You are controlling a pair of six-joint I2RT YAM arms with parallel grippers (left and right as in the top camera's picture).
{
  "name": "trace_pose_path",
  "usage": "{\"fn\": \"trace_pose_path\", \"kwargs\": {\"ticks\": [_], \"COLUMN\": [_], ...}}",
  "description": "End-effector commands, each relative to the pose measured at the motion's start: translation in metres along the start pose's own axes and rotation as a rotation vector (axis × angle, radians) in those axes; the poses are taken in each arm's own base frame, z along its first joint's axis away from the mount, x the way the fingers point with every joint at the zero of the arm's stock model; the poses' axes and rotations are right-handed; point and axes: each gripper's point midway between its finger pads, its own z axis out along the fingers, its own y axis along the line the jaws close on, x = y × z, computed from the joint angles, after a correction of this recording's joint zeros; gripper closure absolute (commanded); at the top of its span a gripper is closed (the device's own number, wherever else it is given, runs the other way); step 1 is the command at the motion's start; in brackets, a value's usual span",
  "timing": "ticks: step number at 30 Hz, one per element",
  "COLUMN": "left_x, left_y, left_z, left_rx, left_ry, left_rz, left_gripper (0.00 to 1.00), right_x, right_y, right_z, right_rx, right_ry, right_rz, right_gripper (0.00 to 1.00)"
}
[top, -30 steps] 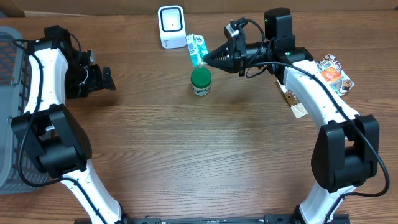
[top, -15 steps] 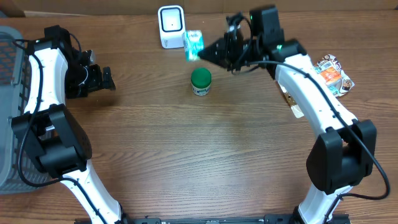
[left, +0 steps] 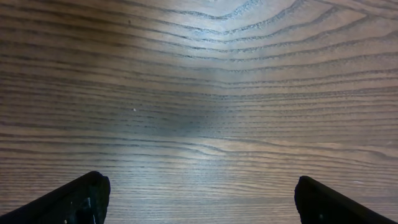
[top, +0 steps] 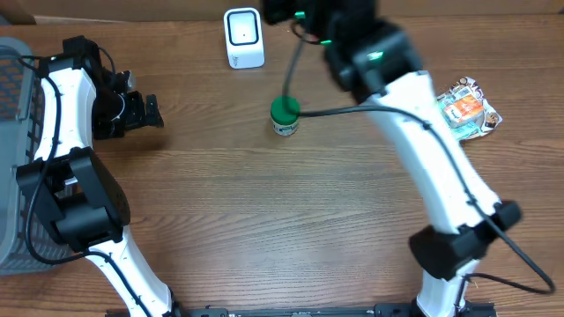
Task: Scan the item barcode
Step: 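Hold the teal packet in front of the white scanner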
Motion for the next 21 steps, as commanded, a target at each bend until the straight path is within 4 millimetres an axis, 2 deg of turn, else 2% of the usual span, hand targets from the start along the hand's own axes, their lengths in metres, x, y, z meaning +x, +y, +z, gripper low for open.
{"fn": "trace_pose_path", "kwargs": {"ticks": [1,4,6,10,13,14,17,21], "left_x": [-0.003,-0.003,-0.003,-0.003,-0.003,-0.003,-0.003,-0.003], "left_y": [-0.002,-0.002,-0.002,-0.002,-0.002,-0.002,-0.002,-0.002], "left_z": [-0.008,-0.008,-0.008,-0.008,-0.008,-0.008,-0.008,-0.008], "left_rx": [-0.001,-0.001,-0.001,-0.001,-0.001,-0.001,-0.001,0.0], "left_ry": [-0.022,-0.022,-0.022,-0.022,-0.022,-0.022,-0.022,-0.022], "left_rz": [0.007,0.007,0.007,0.007,0.007,0.007,0.007,0.007], "left_gripper": [0.01,0.0,0.0,0.01,0.0,0.01,0.0,0.0], "right_x": [0.041,0.059,0.079,0.135,0.172,0.193,0.221,0.231], "right_y": [-0.028,-0.03,-0.032,-0.034,-0.039,-0.042,-0.048,-0.055], "right_z": [0.047,0.078,0.099,0.138,0.157,0.166,0.175,0.178], "right_rx": [0.276,0.361,0.383,0.385,0.381,0.376,0.372,0.375], "right_ry": [0.035,0.004,0.005,0.05,0.088,0.114,0.15,0.169], "right_rz": [-0.333,-0.463,-0.551,-0.704,-0.768,-0.809,-0.821,-0.823], "right_gripper": [0.96,0.96,0.96,0.96,0.96,0.96,0.96,0.96]}}
